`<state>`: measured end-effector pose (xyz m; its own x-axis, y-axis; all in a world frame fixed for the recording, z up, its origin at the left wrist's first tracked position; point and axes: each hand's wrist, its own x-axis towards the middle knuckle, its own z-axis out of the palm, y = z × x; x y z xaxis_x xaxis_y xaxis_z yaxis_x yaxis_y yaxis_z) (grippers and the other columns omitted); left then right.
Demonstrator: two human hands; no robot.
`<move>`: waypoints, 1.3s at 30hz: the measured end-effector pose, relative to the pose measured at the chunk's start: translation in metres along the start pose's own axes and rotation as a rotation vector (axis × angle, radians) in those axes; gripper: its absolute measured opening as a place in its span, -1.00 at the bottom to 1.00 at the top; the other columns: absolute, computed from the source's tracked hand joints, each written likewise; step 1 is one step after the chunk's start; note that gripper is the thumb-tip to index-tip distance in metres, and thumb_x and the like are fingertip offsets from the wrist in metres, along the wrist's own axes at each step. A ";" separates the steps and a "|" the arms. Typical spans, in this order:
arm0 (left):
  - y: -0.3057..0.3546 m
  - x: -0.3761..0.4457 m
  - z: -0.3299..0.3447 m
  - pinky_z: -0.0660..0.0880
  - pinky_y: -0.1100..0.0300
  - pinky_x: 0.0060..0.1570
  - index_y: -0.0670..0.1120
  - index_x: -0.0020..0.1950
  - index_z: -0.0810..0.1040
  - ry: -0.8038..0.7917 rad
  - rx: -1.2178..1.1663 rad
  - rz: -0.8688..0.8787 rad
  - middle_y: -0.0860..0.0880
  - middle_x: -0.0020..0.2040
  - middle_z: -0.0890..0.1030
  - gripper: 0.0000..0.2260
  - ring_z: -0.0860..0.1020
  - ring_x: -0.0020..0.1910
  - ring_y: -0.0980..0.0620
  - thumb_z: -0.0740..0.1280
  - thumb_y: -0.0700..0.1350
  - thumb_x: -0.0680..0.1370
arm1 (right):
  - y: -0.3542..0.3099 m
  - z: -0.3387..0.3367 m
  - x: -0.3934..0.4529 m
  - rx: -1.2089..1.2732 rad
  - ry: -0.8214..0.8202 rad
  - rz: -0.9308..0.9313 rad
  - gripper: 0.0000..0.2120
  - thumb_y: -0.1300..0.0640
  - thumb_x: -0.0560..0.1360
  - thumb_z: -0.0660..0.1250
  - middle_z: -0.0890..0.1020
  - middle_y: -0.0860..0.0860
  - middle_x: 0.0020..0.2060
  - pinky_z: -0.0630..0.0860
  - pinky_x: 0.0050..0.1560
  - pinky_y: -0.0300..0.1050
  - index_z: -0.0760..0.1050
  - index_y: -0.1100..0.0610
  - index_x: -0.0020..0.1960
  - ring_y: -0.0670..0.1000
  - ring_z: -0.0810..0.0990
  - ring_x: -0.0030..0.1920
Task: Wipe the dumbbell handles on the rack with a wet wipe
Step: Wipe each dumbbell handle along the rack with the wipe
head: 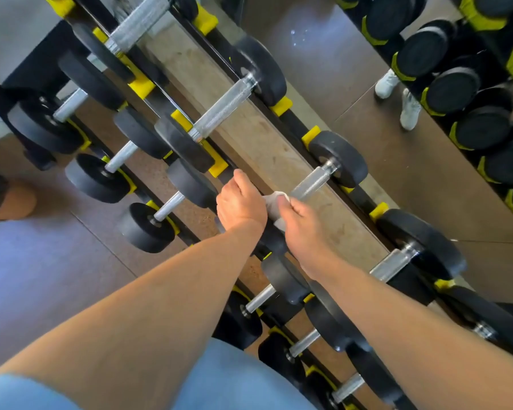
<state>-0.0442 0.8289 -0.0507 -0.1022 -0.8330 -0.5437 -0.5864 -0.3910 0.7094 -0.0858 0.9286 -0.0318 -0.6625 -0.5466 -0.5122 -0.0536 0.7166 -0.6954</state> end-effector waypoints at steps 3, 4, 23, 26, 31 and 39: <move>0.000 0.002 -0.001 0.36 0.08 -0.02 -0.17 0.00 0.61 -0.003 -0.061 -0.033 -0.08 -0.06 0.59 -0.57 0.44 -0.13 -0.02 -0.02 -0.03 0.67 | -0.015 -0.014 -0.003 -0.007 0.117 -0.119 -0.64 -0.09 0.67 0.12 0.48 -0.04 -0.38 0.48 -0.21 -0.20 0.45 0.06 -0.20 -0.25 0.48 -0.29; 0.001 0.002 -0.001 0.35 0.09 -0.04 -0.15 -0.02 0.60 -0.004 -0.066 -0.031 -0.07 -0.07 0.58 -0.59 0.45 -0.14 -0.02 -0.01 -0.04 0.67 | -0.021 -0.017 -0.005 -0.087 0.175 -0.217 -0.68 0.01 0.70 0.12 0.42 -0.07 -0.43 0.36 -0.31 -0.37 0.41 0.08 -0.19 -0.26 0.46 -0.35; 0.009 -0.001 -0.003 0.30 0.06 -0.16 -0.08 -0.28 0.41 -0.077 0.124 0.022 -0.07 -0.24 0.48 -0.65 0.41 -0.24 -0.07 -0.01 -0.10 0.64 | -0.008 -0.032 -0.016 -0.287 0.284 -0.332 -0.80 0.10 0.70 0.11 0.43 -0.11 -0.37 0.30 -0.40 -0.28 0.40 0.07 -0.08 -0.10 0.45 -0.38; 0.009 0.001 -0.003 0.33 0.05 -0.08 -0.07 -0.28 0.39 -0.078 0.165 0.045 -0.08 -0.12 0.50 -0.67 0.42 -0.09 -0.10 0.00 -0.11 0.64 | 0.005 -0.001 -0.015 -0.376 0.032 -0.314 -0.78 0.04 0.70 0.08 0.61 -0.01 -0.09 0.55 -0.21 0.05 0.47 0.08 0.04 0.02 0.63 -0.16; 0.006 0.001 0.001 0.42 0.03 -0.11 -0.07 -0.24 0.45 -0.098 0.160 0.037 -0.08 -0.16 0.53 -0.67 0.49 -0.12 -0.11 0.00 -0.11 0.64 | 0.016 0.004 -0.054 0.163 0.241 0.162 -0.70 -0.05 0.69 0.09 0.65 -0.06 -0.09 0.57 0.06 0.10 0.55 0.04 0.10 -0.10 0.62 -0.04; 0.011 -0.003 -0.001 0.32 0.15 -0.19 -0.07 -0.11 0.49 -0.144 0.183 0.010 -0.01 -0.22 0.47 -0.68 0.40 -0.29 0.08 -0.01 -0.11 0.67 | -0.019 -0.035 0.010 -0.414 0.561 -0.394 -0.71 0.26 0.60 0.29 0.66 0.07 0.12 0.58 0.11 -0.12 0.51 0.22 0.32 0.02 0.63 0.14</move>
<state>-0.0492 0.8271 -0.0408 -0.2148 -0.7670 -0.6046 -0.7192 -0.2946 0.6292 -0.1179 0.9244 -0.0056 -0.8082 -0.5724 0.1386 -0.5620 0.6792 -0.4721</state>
